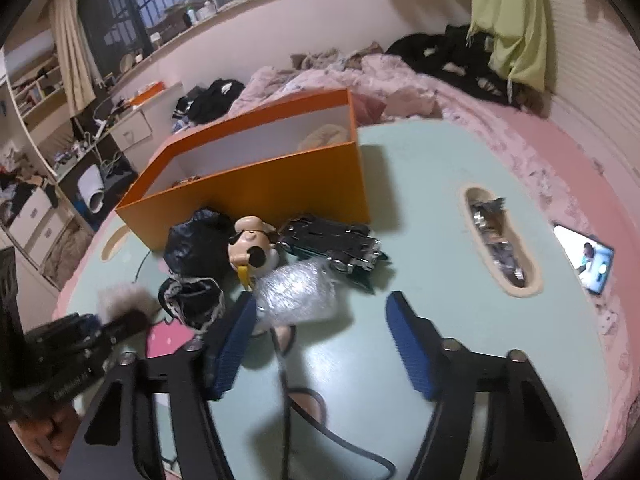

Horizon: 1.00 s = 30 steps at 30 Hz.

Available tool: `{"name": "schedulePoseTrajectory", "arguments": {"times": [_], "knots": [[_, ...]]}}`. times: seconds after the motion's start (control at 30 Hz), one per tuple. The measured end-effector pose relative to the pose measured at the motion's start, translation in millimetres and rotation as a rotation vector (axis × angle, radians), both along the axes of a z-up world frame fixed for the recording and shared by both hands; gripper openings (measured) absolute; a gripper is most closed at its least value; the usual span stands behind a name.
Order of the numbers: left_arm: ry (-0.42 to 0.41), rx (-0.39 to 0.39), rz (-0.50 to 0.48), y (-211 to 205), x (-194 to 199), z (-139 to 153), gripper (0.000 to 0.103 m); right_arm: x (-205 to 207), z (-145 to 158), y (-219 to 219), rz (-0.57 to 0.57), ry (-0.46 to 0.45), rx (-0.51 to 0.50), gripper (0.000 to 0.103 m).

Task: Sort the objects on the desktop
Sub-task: 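Grasp the clear plastic bag with the right gripper while the left gripper holds the pom-pom, then drop the white pom-pom and plastic bag into the orange box with both grippers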

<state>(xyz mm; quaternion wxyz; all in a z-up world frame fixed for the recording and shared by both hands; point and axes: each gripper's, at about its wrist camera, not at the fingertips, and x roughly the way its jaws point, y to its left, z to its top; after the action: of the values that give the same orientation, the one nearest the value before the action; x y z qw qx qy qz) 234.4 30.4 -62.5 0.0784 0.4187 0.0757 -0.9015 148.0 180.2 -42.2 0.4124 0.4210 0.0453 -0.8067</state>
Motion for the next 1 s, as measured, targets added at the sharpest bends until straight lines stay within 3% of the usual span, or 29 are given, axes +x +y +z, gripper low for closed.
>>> {"name": "schedulePoseTrajectory", "arguments": {"times": [0.03, 0.1, 0.37, 0.57, 0.77, 0.9, 1.0], "knots": [[0.000, 0.000, 0.000, 0, 0, 0, 0.024, -3, -3, -3, 0.007, -0.020, 0.004, 0.044], [0.000, 0.000, 0.000, 0, 0, 0, 0.024, -4, -5, -7, 0.024, -0.037, 0.005, 0.034], [0.023, 0.003, 0.003, -1, 4, 5, 0.024, 14, -2, 15, 0.059, -0.039, -0.060, 0.033], [0.079, 0.017, -0.032, 0, 6, 26, 0.024, 26, 24, 20, 0.101, 0.033, -0.116, 0.033], [0.130, 0.028, -0.071, 3, -17, 55, 0.024, 12, 60, -10, 0.105, 0.143, -0.127, 0.033], [0.171, -0.005, -0.070, -3, -45, 81, 0.024, -15, 76, -46, 0.112, 0.156, -0.130, 0.033], [0.170, 0.028, -0.012, -26, -77, 90, 0.024, -36, 79, -70, 0.106, 0.148, -0.123, 0.033]]}}
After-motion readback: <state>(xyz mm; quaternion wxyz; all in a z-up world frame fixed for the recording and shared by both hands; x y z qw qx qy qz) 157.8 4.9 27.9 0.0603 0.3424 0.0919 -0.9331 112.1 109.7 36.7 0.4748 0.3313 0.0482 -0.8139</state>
